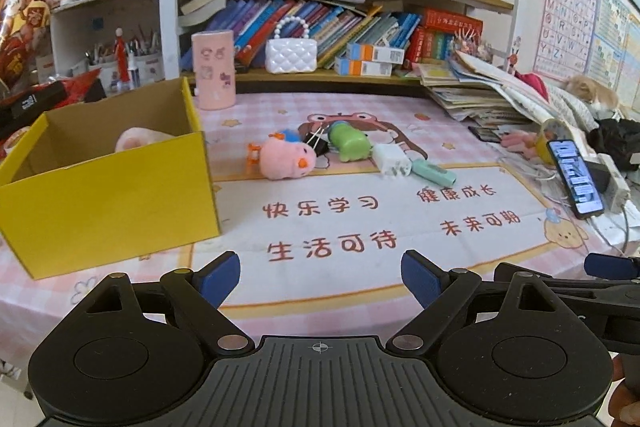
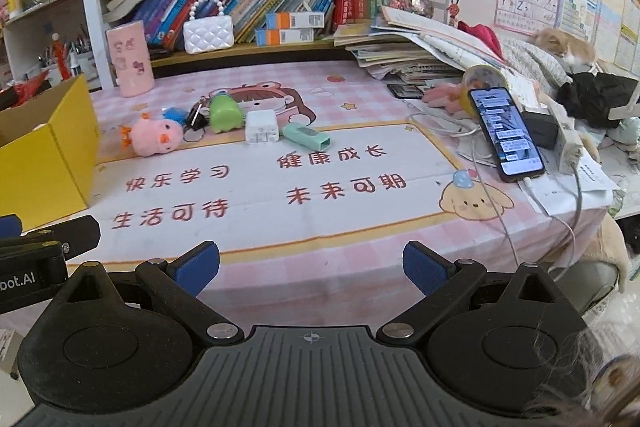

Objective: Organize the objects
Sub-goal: 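Withdraw both tools from the box and move toward the charger and USB stick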

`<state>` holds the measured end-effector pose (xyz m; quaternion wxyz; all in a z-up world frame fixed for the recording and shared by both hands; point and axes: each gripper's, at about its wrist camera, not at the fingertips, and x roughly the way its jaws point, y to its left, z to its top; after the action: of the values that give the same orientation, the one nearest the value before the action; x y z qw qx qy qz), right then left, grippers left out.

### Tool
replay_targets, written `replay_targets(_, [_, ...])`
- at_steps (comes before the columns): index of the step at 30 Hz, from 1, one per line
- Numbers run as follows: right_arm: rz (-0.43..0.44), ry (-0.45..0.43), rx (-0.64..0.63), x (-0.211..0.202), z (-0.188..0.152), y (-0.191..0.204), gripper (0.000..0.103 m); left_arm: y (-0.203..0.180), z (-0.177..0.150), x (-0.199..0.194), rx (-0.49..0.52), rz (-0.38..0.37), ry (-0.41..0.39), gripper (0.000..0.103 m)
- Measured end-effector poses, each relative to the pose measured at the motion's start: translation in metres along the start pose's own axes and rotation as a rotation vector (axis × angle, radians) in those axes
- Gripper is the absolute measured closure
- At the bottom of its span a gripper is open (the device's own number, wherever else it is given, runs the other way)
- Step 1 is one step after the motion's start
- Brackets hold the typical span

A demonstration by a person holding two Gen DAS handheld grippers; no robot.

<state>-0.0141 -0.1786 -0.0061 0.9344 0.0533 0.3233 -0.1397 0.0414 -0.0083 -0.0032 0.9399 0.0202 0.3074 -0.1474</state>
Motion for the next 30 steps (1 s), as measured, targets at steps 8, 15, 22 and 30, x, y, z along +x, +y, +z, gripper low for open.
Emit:
replay_targets(8, [0.046,0.005,-0.078,0.046,0.03,-0.01,0.007,-0.017,0.028,0.039,0.006,0.082,-0.012,0.013])
replay_targets(15, [0.116,0.006,-0.106,0.094,0.06,-0.025,0.015,-0.04,0.064,0.079,0.008,0.178,-0.05,0.013])
replay_targets(22, [0.199,0.007,-0.132,0.14,0.09,-0.037,0.018,-0.039,0.091,0.141,-0.005,0.312,-0.008,0.013])
replay_targets(30, [0.276,0.041,-0.183,0.182,0.108,-0.039,0.028,-0.029,0.1,0.203,0.029,0.446,0.082,0.013])
